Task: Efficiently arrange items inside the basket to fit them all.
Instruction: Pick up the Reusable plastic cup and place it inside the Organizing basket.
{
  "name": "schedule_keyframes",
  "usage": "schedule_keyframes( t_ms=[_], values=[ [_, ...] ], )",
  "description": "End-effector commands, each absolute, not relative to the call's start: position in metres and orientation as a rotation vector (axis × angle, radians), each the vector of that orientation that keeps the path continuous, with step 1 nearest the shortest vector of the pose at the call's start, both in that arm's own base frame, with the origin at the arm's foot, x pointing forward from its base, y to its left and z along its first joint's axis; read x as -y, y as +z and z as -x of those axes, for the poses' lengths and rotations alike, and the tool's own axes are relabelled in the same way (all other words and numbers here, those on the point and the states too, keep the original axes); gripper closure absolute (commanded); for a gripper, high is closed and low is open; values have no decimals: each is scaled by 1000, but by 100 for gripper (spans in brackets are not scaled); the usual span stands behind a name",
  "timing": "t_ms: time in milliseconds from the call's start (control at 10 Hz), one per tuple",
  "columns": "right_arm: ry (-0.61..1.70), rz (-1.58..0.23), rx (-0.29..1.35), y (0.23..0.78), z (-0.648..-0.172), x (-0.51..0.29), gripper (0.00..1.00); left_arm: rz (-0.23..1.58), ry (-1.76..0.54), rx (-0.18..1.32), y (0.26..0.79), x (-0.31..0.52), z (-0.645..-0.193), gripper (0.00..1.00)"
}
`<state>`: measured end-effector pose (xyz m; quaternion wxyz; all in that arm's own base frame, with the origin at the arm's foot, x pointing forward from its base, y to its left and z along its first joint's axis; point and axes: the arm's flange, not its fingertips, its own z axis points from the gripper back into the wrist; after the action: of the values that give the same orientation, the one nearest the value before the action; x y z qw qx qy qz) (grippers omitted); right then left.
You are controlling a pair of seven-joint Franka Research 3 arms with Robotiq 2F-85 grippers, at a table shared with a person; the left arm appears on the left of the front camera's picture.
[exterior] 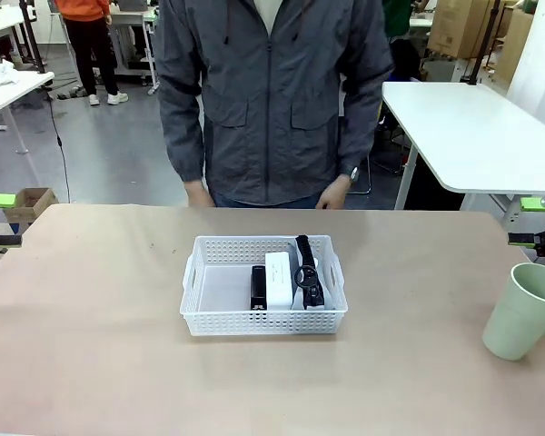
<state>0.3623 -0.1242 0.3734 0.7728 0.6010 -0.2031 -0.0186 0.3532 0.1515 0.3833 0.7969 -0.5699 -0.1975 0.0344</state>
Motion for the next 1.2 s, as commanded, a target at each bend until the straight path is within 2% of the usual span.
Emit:
schedule_keyframes(
  t_ms=[0, 300, 500, 800, 1100],
  values=[
    [-15, -1285, 423, 373, -362, 131, 0, 1220, 87, 411, 385, -150, -350, 0],
    [302, -1302, 501, 383, -331, 203, 0, 1220, 87, 411, 385, -150, -350, 0],
    [376, -1304, 566, 370, -302, 246, 0, 1220, 87, 411, 385, -150, -350, 0],
    [480, -1328, 552, 330, -257, 282, 0, 1220, 87, 411, 385, -150, -350, 0],
    [440, -1327, 533, 279, -229, 292, 0, 1220, 87, 411, 385, -150, -350, 0]
  ],
)
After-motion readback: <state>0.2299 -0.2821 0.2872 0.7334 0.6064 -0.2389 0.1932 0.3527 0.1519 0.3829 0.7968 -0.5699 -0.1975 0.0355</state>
